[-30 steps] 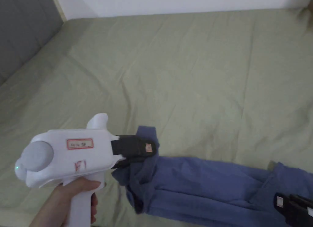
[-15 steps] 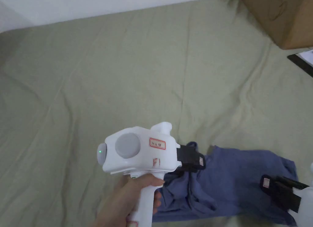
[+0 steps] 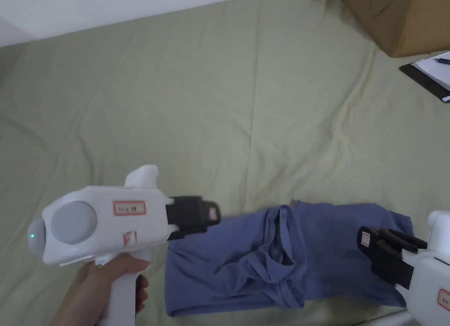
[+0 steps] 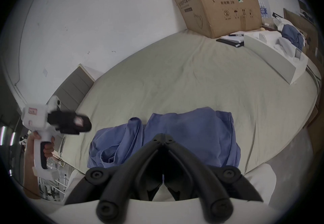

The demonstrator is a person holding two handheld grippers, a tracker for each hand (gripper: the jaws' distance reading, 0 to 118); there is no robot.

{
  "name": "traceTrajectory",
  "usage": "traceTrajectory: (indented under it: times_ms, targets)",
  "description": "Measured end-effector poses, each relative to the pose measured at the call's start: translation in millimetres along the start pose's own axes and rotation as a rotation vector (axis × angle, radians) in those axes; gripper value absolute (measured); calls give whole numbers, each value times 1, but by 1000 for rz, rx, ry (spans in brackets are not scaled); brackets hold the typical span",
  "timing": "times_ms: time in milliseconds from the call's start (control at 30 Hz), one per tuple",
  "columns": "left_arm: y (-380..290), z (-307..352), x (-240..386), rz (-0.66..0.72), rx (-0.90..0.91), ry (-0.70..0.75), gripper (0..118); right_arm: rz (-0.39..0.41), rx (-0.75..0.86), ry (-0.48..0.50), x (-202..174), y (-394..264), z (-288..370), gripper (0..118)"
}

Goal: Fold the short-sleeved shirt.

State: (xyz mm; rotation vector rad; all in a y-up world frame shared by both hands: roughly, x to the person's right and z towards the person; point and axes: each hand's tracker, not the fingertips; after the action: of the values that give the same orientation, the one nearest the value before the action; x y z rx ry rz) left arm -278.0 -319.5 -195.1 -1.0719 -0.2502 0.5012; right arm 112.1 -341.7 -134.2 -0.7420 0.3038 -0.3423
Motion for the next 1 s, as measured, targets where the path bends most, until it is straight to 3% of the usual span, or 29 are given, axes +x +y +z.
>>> traceTrajectory:
  times_ms: [33, 167, 600, 667, 733, 833, 1000]
  targets:
    - [-7, -6, -3, 10, -24, 40, 15, 0, 3, 2, 0, 0, 0, 0]
    - [-27, -36, -9, 37, -117, -59, 2, 3, 13, 14, -1, -2, 3, 0]
    - [-33, -86, 78, -186, -252, -80, 1, 71, 28, -52, 6, -1, 12, 0]
    - [-32, -85, 89, -241, -239, -142, 1, 72, 25, -57, 8, -2, 13, 0]
    - [-33, -92, 98, -207, -285, -206, 1, 72, 25, -66, 9, -2, 14, 0]
    - [-40, -108, 109, -271, -342, -203, 1, 82, 43, -80, 8, -3, 17, 0]
    - [-40, -72, 92, -239, -280, -264, 2, 159, 88, -109, -2, -2, 24, 0]
